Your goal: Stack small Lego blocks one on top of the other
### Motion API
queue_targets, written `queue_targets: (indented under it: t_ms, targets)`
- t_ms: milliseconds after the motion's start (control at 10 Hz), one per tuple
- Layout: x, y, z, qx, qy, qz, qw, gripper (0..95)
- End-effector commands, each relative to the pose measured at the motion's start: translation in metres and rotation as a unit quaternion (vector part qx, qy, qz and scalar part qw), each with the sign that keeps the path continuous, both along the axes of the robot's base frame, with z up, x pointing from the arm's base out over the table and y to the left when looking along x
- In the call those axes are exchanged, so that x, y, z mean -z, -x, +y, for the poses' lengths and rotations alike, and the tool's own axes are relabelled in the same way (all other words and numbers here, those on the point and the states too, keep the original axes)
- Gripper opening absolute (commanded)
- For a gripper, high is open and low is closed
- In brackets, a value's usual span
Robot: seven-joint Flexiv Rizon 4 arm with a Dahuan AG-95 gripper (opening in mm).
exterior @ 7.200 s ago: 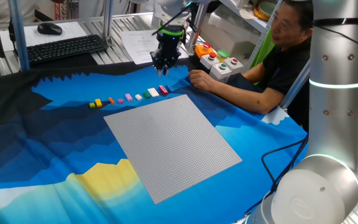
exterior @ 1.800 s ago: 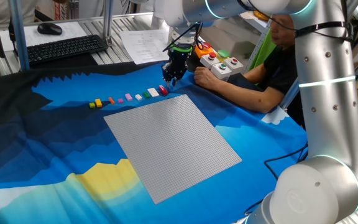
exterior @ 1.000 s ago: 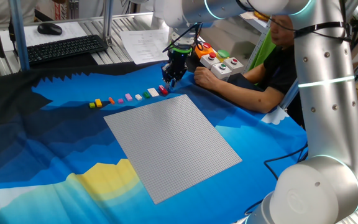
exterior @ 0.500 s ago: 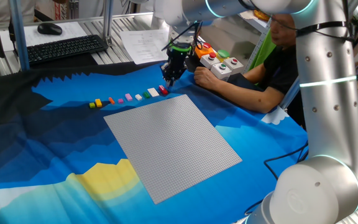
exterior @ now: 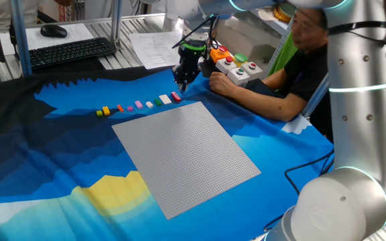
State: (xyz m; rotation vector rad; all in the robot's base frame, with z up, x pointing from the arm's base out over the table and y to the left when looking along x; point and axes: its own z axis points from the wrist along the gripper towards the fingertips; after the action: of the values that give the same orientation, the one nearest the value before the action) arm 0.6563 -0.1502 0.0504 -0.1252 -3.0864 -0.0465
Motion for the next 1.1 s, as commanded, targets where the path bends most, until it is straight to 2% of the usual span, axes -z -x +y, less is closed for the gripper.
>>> queue_targets:
  t_ms: [100, 200, 300, 600, 900, 1100]
  targets:
    - [0.000, 0.015, 0.010, -0.002, 0.001, 0.003, 1.0000, 0.0]
    - [0.003, 0.026, 0.014, -0.001, 0.003, 0.008, 1.0000, 0.0]
    - [0.006, 0.032, 0.015, -0.001, 0.003, 0.014, 0.9999, 0.0]
    - [0.024, 0.049, 0.017, 0.004, 0.002, 0.014, 0.9999, 0.0]
    - [0.036, 0.059, 0.018, 0.007, 0.004, 0.014, 0.9999, 0.0]
    - [0.043, 0.061, 0.019, 0.010, 0.004, 0.012, 0.9999, 0.0]
